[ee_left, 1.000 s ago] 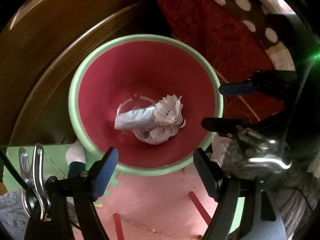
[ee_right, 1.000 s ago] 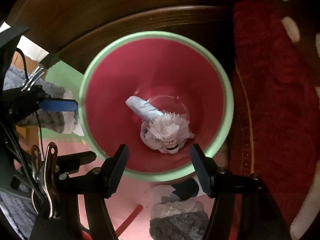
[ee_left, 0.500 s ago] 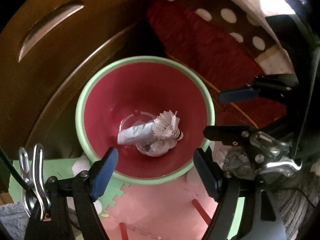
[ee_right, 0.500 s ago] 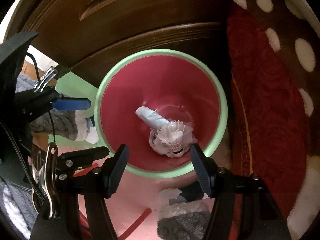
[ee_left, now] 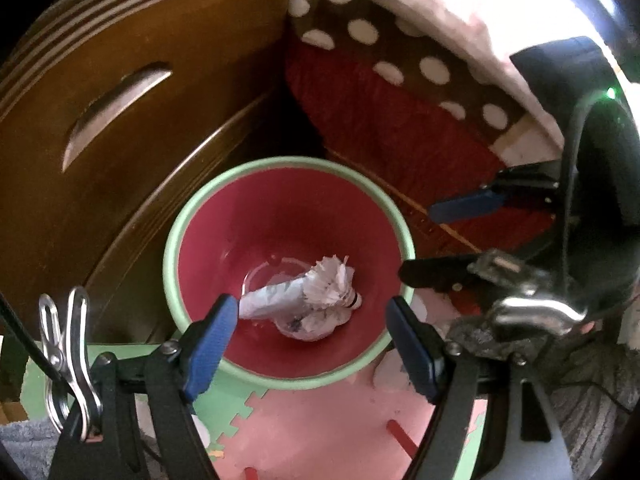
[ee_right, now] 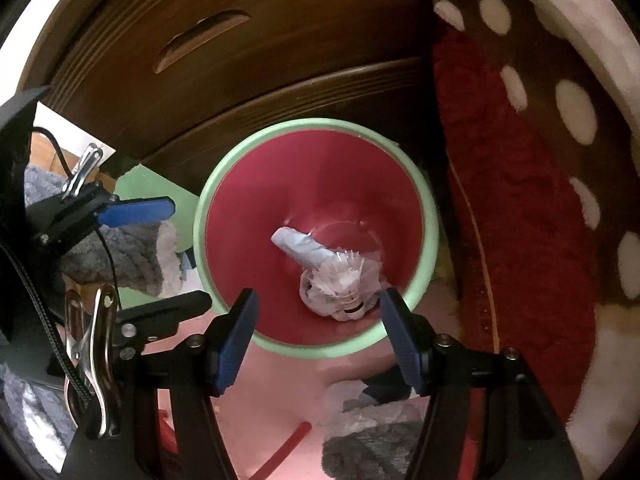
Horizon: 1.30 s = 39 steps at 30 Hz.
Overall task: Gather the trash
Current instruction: 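Raise both open grippers up out of the red bin, then move both open grippers back toward the lime-green and white box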
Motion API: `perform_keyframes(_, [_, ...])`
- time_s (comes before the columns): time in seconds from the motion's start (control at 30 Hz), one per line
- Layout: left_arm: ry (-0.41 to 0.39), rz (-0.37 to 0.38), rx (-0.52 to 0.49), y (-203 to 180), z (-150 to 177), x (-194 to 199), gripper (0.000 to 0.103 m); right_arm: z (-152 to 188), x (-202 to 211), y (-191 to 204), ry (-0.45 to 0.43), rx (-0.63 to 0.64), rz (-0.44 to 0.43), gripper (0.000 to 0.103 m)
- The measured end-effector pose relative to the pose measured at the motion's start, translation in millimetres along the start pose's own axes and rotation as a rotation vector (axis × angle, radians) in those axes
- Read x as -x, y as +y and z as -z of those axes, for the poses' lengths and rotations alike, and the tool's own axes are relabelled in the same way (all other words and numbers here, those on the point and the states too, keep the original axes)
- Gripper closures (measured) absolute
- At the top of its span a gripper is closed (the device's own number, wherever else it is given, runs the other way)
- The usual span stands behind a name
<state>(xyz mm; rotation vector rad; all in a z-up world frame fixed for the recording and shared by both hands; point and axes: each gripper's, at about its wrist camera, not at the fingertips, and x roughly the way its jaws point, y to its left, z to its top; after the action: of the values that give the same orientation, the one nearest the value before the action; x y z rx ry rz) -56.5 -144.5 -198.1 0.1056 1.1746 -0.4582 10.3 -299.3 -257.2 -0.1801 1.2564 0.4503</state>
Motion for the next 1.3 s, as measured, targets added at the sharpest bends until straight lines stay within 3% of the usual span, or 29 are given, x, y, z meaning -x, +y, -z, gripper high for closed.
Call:
perform_keyframes(0.33, [-0.091,-0.033,-0.04,-8,-2,25,0.023,-3,22,4,-0.088,0.057,0.01,0.038])
perform_keyframes(0.6, [-0.235,-0.049,-0.096,-20,-14,60,0.023,-1,83,3,-0.326,0.163,-0.091,0.038])
perform_keyframes(0.93, [-0.43,-0.1,-0.075,-32,-25,119,0.023,-12,110,8,-0.413,0.186,-0.061,0.038])
perform_keyframes(1.07, [-0.517,-0.126,-0.08,-35,-31,144,0.023,-16,130,13,-0.52,0.19,-0.073,0.038])
perform_keyframes(1.3, [-0.596,-0.156,-0.047,-22,-42,179,0.023,-31,164,19,-0.684,0.179,-0.14,0.038])
